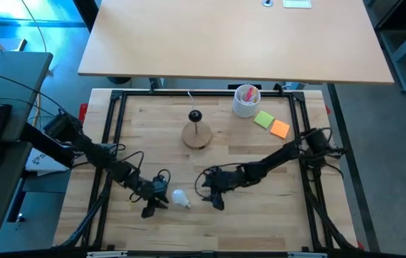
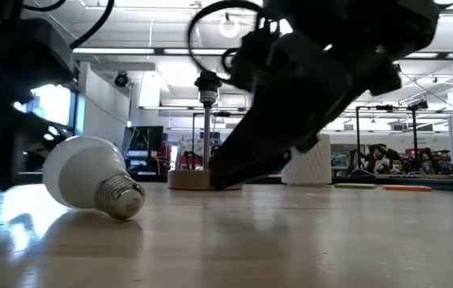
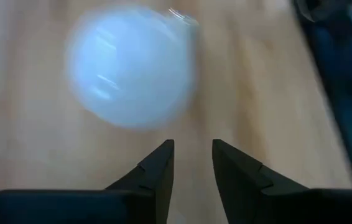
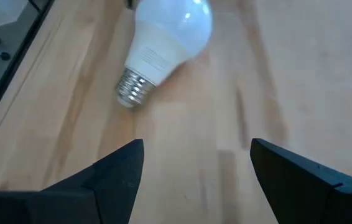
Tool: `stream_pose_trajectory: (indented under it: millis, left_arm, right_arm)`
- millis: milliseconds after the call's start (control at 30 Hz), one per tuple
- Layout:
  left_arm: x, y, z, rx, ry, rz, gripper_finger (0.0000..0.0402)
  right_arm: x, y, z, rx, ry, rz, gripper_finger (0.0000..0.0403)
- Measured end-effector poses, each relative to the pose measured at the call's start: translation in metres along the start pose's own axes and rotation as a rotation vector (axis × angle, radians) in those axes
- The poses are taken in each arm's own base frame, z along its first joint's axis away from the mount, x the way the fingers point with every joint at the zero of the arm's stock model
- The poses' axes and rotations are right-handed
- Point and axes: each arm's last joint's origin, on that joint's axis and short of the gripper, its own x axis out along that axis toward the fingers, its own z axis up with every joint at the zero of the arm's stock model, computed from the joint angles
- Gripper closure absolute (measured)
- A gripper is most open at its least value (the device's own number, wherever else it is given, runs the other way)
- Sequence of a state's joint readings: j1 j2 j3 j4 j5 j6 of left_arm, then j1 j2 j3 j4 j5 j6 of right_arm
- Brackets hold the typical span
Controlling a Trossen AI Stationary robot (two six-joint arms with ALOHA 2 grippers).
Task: Screw lightbulb
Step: Insert the light bulb into the lamp
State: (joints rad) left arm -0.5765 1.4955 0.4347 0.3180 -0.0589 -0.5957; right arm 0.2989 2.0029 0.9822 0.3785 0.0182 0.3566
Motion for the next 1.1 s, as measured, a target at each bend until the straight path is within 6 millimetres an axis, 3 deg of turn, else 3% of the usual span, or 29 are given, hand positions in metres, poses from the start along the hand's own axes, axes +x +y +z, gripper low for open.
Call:
stream_pose_trajectory:
  millis: [133,267,467,600,833,1100]
  left_arm:
    - [0.01,0.006,-0.001,-0.01,-0.072,0.105,0.0315]
    - [0.016,0.018,0.007,-0.042,-0.162,0.188,0.0324]
    - [0.016,0.04,0.034,-0.066,-0.359,0.295,0.033]
    - [0.007,0.049,0.045,-0.053,-0.388,0.315,0.0333]
    - [0.0,0.043,0.034,-0.047,-0.278,0.277,0.0341]
    - [0.011,0.036,0.022,-0.099,-0.274,0.323,0.036]
  right_arm:
    - [0.015,0.002,0.004,-0.025,-0.003,0.003,0.0109]
    - [0.019,0.001,0.012,-0.046,0.002,-0.012,0.0109]
    - [0.014,-0.008,0.012,-0.018,0.041,-0.149,0.0109]
    - [0.003,-0.011,0.014,0.009,0.099,-0.261,0.0109]
    - [-0.011,-0.001,0.015,-0.015,0.12,-0.347,0.0109]
    - [0.002,0.005,0.01,-0.071,0.116,-0.199,0.011]
